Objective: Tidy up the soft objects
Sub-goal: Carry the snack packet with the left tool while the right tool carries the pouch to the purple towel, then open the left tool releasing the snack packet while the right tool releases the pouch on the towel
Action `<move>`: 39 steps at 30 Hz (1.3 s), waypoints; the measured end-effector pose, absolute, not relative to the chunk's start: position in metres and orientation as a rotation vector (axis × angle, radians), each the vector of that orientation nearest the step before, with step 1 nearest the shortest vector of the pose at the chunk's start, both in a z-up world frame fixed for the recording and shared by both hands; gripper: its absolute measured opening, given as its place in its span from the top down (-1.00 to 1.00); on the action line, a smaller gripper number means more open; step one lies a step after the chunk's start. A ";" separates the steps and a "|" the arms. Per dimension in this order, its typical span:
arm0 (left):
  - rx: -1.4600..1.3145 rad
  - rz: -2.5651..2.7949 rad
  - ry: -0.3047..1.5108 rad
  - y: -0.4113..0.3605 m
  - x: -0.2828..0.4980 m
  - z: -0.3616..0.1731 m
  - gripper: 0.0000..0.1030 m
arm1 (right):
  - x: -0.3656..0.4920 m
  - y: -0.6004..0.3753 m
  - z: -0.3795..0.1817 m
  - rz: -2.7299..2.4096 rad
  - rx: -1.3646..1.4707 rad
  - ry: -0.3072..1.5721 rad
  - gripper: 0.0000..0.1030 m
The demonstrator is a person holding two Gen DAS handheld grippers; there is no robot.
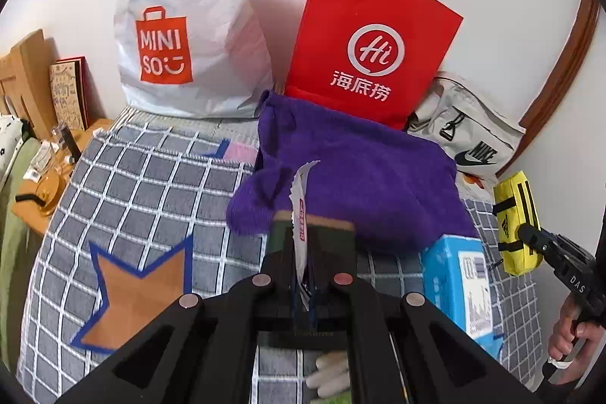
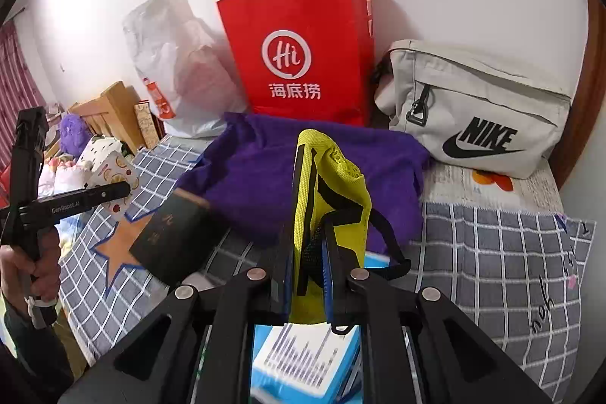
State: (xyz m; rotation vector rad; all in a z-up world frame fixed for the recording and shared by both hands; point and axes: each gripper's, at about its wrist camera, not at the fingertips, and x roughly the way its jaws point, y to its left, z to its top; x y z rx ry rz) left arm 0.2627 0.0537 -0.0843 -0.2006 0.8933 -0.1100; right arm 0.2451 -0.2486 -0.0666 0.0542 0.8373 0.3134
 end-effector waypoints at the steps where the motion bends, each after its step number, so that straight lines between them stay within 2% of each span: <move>1: -0.191 -0.102 0.893 0.053 0.267 -0.085 0.90 | 0.253 -0.249 -0.069 0.310 0.053 0.843 0.76; 21: -0.153 -0.123 0.975 0.030 0.379 -0.107 0.90 | 0.380 -0.243 -0.110 0.288 -0.024 0.897 0.76; 33: -0.183 -0.181 1.067 0.011 0.431 -0.140 0.90 | 0.416 -0.252 -0.162 0.276 -0.038 1.025 0.76; 39: -0.243 -0.224 1.106 0.009 0.455 -0.152 0.90 | 0.416 -0.245 -0.167 0.285 -0.060 1.031 0.71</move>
